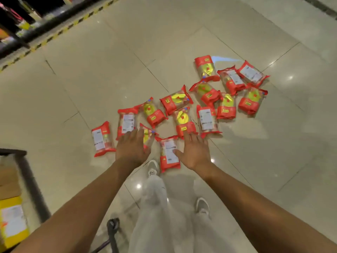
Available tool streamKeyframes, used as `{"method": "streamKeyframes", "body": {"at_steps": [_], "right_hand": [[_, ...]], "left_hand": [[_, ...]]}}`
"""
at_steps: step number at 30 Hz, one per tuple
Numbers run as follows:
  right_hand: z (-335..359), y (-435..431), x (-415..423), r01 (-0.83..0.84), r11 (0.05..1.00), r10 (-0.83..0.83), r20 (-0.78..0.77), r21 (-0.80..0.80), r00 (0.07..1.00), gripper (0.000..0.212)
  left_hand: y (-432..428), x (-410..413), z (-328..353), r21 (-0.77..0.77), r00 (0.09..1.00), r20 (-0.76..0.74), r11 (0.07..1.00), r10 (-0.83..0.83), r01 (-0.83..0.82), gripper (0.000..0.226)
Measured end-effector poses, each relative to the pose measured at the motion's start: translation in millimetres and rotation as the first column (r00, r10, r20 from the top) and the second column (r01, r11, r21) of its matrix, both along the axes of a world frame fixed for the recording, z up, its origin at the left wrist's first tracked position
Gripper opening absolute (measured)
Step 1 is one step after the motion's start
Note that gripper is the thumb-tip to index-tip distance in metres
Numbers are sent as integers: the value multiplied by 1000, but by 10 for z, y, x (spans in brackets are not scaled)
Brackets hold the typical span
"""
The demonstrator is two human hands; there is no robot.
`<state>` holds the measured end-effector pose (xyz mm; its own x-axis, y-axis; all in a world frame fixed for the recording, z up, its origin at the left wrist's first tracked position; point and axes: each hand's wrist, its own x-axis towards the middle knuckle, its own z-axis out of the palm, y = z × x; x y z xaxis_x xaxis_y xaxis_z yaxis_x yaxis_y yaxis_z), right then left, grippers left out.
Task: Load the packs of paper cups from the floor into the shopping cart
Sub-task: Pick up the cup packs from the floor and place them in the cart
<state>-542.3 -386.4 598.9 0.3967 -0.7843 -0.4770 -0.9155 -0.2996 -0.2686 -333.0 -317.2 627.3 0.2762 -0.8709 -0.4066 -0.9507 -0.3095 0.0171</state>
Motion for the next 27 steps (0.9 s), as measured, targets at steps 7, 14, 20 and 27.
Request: {"method": "streamKeyframes", "body": {"at_steps": [7,14,20,27], "right_hand": [[-2144,-470,860,122,967,-88,-157,222,984,87],[-4283,-609,1275,233,912,-135,-287,339,948,84],[-5615,-692,1213,449,787,-334,-319,424,887,82],[-6736,-630,784,580,508,-610,-209,637,764,82]], "left_hand": [[-697,1129,-2302,203,997,-70,979,27,-12,73],[-781,1903,-4648,380,989,-81,921,126,-87,84],[-889,2144,-5981,443,942,-129,868,309,-224,91],[-1053,2247,-6609,425,720,-277,753,636,-502,106]]}}
